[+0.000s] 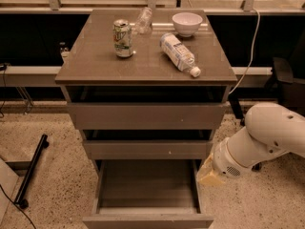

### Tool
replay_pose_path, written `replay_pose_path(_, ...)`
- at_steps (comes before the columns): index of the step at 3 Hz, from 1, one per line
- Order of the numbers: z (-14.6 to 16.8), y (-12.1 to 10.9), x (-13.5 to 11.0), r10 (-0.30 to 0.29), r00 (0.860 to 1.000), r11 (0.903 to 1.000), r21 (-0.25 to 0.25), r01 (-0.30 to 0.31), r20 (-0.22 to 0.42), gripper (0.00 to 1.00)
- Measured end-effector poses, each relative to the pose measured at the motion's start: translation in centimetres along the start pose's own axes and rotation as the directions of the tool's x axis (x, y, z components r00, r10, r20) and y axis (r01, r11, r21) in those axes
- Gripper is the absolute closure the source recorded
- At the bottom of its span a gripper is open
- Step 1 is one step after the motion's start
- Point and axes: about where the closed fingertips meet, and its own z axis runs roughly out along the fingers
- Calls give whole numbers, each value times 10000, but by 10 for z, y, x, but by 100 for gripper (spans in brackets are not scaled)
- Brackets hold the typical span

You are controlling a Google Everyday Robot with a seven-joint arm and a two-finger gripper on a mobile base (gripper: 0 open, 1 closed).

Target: Close bottom drawer

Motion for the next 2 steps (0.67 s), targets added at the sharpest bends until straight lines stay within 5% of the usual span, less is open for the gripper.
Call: replay_pose_path(2,13,2,3,12,9994,9999,-102,-9,345,100)
